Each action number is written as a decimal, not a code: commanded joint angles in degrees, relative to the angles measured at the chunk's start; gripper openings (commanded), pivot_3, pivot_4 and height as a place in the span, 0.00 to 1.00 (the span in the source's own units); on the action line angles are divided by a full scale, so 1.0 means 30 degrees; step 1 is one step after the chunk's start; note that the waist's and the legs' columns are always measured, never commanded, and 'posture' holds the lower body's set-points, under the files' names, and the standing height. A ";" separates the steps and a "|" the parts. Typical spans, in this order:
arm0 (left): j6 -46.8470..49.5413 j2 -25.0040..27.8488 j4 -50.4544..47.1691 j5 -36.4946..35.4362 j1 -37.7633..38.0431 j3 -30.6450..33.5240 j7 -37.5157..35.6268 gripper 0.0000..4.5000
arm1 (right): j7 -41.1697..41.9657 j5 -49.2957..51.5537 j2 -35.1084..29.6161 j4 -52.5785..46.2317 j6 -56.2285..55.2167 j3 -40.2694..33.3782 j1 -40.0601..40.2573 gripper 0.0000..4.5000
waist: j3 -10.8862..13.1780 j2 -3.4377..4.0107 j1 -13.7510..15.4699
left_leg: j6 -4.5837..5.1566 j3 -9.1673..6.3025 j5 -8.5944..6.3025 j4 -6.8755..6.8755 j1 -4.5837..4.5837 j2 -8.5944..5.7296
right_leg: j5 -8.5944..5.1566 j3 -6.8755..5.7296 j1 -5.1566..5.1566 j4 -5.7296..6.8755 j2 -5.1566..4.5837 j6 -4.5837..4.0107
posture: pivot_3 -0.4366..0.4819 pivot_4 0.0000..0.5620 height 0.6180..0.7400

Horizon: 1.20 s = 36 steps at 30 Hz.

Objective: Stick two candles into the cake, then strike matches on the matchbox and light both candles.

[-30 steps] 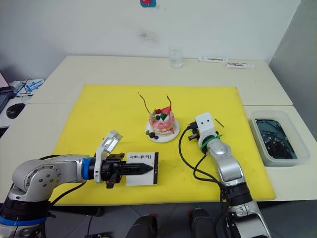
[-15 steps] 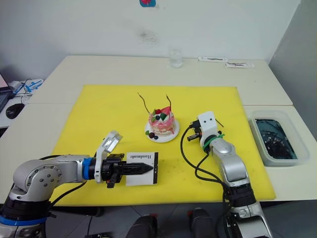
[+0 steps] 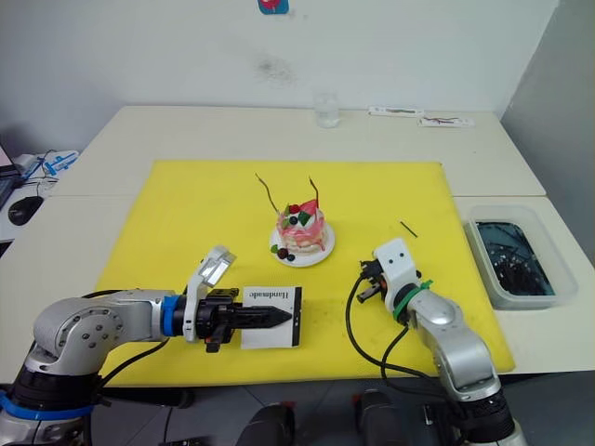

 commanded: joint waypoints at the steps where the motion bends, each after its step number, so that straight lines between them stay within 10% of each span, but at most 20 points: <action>1: -0.0389 0.0162 -0.0095 0.0073 -0.0270 -0.0029 -0.0274 0.00 | -0.0225 -0.0324 0.0065 0.0332 -0.1132 -0.0018 -0.0025 0.10 | 0.0000 0.0000 0.0003 | 0.0000 0.0001 0.0000 0.0000 -0.0003 0.0000 | 0.0000 0.0001 -0.0001 0.0000 0.0000 0.0000 | 0.48 0.27 1.00; 5: -0.0365 0.0194 -0.0082 0.0160 -0.0317 -0.0016 -0.0342 0.00 | 0.0022 -0.0387 0.0005 0.0675 -0.1868 0.0043 0.0102 0.36 | 0.0000 0.0000 0.0005 | 0.0000 0.0003 -0.0001 -0.0005 -0.0003 0.0000 | -0.0002 0.0001 -0.0001 -0.0002 -0.0001 -0.0004 | 0.48 0.27 1.00; 20: -0.0333 0.0255 -0.0036 0.0268 -0.0412 -0.0026 -0.0454 0.00 | -0.0064 -0.0628 0.0375 0.2175 -0.3466 0.0114 0.0161 0.36 | -0.0001 -0.0002 0.0003 | 0.0000 0.0002 0.0000 -0.0002 0.0007 0.0001 | 0.0000 0.0003 0.0005 -0.0001 0.0001 -0.0001 | 0.48 0.27 1.00; 26: -0.0377 0.0233 -0.0008 0.0324 -0.0309 -0.0050 -0.0451 0.00 | -0.0210 -0.0543 0.0572 0.2262 -0.3234 0.0065 0.0081 0.01 | -0.0002 -0.0003 0.0003 | 0.0000 0.0000 0.0000 0.0005 0.0017 0.0001 | 0.0002 0.0003 0.0018 0.0001 0.0001 0.0003 | 0.48 0.27 1.00; 36: -0.0122 -0.0335 0.0712 0.0293 -0.0736 -0.0212 -0.0115 0.00 | 0.2315 0.0754 -0.1458 -0.1536 -0.2073 -0.0118 -0.0085 0.01 | 0.0000 0.0000 0.0013 | 0.0000 0.0003 0.0000 0.0006 0.0007 -0.0003 | 0.0002 0.0005 0.0016 0.0001 -0.0003 0.0002 | 0.48 0.27 1.00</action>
